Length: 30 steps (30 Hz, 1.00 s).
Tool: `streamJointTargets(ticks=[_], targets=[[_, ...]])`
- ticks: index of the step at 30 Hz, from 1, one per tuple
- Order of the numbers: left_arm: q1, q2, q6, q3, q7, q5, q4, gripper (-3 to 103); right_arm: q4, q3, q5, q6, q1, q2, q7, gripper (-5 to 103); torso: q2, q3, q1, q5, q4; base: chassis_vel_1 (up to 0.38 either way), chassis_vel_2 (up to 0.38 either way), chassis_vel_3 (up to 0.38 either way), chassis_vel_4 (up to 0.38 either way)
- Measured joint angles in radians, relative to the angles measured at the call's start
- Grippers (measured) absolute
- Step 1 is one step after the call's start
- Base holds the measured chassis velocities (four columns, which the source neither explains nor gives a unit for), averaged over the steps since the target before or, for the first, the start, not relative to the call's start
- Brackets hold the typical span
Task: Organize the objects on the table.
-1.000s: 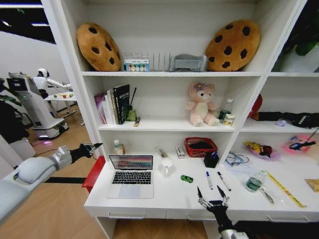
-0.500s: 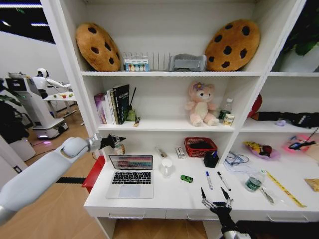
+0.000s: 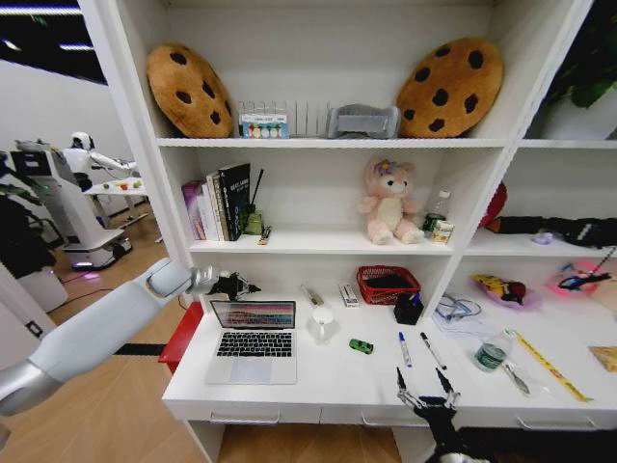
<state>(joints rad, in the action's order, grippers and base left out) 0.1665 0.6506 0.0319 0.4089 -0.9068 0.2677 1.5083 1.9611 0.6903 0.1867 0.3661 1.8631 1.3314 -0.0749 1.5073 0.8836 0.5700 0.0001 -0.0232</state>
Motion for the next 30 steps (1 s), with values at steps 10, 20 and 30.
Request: streamJointTargets(ticks=[10, 20, 30], targets=[[-0.026, 0.005, -0.009, 0.013, -0.168, -0.026, -0.004, 0, -0.011, 0.004, 0.007, 0.002, -0.008, -0.003, 0.002, 100, 0.0, 0.0, 0.0, -0.0001, -0.0002, 0.0, 0.0, 0.0, 0.0], [0.09, -0.06, 0.035, -0.018, -0.294, -0.089, 0.142, 0, -0.02, 0.022, 0.017, 0.016, 0.002, 0.006, 0.005, 100, 0.0, 0.0, 0.0, -0.0002, -0.0001, 0.0, 0.0, 0.0, 0.0], [0.42, -0.132, 0.041, -0.251, -0.163, -0.088, 0.209, 0, -0.018, 0.025, 0.016, 0.009, -0.001, 0.004, -0.003, 100, 0.0, 0.0, 0.0, -0.0003, -0.0002, 0.0, 0.0, 0.0, 0.0]])
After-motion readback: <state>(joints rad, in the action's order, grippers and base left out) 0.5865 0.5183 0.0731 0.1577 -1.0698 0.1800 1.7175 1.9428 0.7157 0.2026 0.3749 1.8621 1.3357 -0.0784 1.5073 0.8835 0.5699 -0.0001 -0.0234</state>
